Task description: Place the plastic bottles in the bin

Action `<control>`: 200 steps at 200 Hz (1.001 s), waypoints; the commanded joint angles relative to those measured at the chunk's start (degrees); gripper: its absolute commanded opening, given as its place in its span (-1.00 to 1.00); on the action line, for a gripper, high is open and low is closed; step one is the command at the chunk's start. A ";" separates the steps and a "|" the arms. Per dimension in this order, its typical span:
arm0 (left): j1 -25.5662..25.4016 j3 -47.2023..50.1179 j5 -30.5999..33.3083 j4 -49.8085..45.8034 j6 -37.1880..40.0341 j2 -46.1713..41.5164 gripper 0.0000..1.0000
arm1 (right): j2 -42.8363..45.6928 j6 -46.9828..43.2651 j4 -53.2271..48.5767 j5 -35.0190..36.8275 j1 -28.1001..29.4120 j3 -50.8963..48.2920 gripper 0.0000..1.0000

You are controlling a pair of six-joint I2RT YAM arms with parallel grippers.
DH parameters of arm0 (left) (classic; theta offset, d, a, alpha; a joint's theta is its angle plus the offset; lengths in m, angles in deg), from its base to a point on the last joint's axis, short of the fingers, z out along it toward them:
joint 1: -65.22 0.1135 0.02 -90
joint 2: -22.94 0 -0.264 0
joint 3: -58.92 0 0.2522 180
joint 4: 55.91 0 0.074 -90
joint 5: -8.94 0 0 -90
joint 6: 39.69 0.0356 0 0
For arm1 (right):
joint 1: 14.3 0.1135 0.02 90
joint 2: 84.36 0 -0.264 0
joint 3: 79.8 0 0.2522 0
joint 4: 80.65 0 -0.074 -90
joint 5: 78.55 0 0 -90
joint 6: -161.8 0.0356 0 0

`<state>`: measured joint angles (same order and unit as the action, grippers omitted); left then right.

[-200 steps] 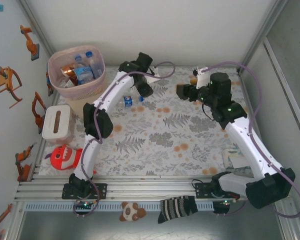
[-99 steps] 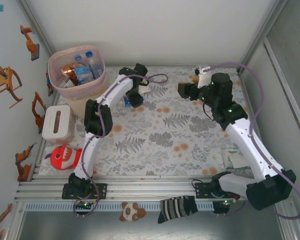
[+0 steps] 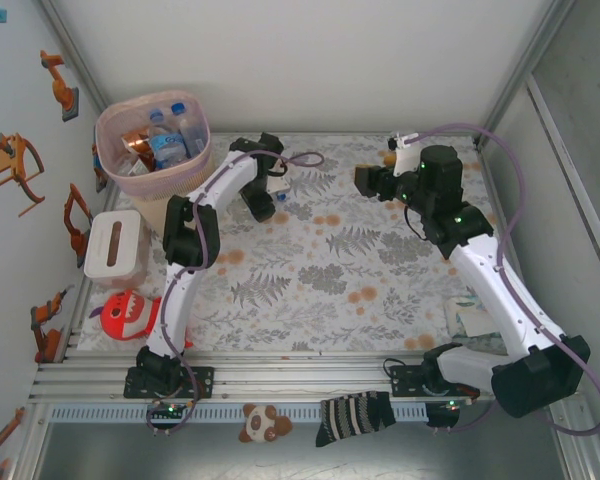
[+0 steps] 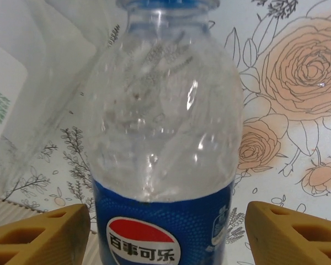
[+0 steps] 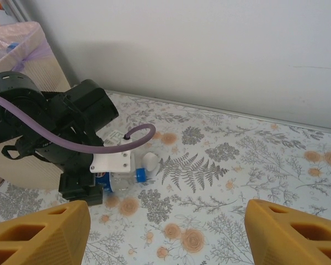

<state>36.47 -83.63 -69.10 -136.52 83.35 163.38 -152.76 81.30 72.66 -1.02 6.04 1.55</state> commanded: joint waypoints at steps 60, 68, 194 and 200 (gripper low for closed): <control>0.19 1.84 -3.86 -0.43 -1.38 -1.99 0.22 | 0.37 1.10 2.03 -0.71 0.27 0.35 0.46; 0.20 1.94 -4.09 -0.11 -1.44 -2.35 0.19 | 0.55 1.05 2.02 -0.63 0.23 0.27 0.46; 0.36 1.97 -16.90 4.55 -5.80 -16.01 0.06 | 1.00 1.04 2.20 -0.27 0.23 -0.28 0.46; 0.47 1.99 -17.75 4.89 -6.11 -16.91 0.06 | 0.99 0.99 2.28 -0.27 0.23 -0.28 0.46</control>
<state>36.44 -81.66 -81.73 -132.82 79.50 151.45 -152.74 81.45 73.03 -1.10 6.04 1.55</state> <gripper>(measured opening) 0.537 0.731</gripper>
